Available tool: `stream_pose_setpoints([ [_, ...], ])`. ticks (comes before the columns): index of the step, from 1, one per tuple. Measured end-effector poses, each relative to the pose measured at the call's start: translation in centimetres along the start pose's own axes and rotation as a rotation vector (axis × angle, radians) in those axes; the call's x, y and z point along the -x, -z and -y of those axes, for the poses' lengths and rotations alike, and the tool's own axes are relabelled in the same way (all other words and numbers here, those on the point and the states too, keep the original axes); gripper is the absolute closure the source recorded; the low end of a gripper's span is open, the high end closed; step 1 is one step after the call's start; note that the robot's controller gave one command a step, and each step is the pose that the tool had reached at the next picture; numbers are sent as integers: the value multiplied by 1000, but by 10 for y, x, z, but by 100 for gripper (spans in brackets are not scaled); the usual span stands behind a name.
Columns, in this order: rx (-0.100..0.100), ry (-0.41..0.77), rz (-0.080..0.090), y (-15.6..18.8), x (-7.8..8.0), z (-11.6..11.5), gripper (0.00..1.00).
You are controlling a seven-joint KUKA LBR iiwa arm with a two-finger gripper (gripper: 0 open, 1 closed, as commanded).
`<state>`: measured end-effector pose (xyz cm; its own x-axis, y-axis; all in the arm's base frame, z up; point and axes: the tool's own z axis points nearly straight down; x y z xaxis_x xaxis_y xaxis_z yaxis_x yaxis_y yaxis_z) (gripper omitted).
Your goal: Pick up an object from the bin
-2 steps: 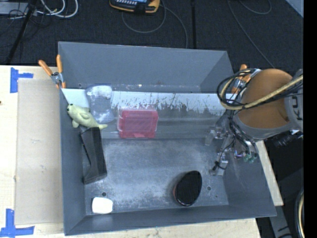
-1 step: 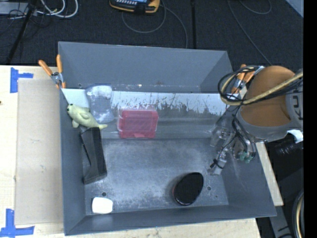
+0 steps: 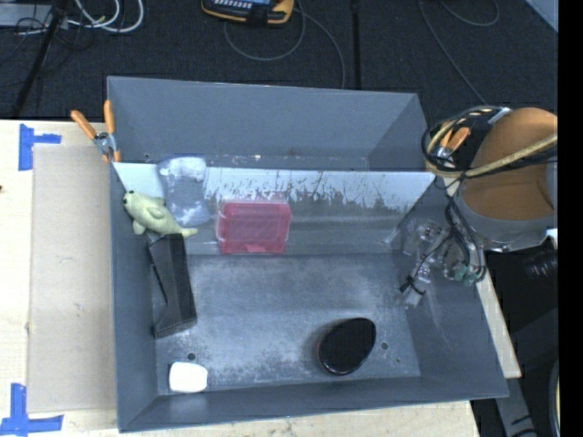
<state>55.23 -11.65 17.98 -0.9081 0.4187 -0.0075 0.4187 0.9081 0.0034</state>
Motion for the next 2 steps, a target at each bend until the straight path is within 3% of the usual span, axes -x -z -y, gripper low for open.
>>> stream_pose_setpoints([
  [1, -10, -270, -14, -35, -4, -1, 0],
  [2, -5, -193, -8, -76, -16, -7, 0],
])
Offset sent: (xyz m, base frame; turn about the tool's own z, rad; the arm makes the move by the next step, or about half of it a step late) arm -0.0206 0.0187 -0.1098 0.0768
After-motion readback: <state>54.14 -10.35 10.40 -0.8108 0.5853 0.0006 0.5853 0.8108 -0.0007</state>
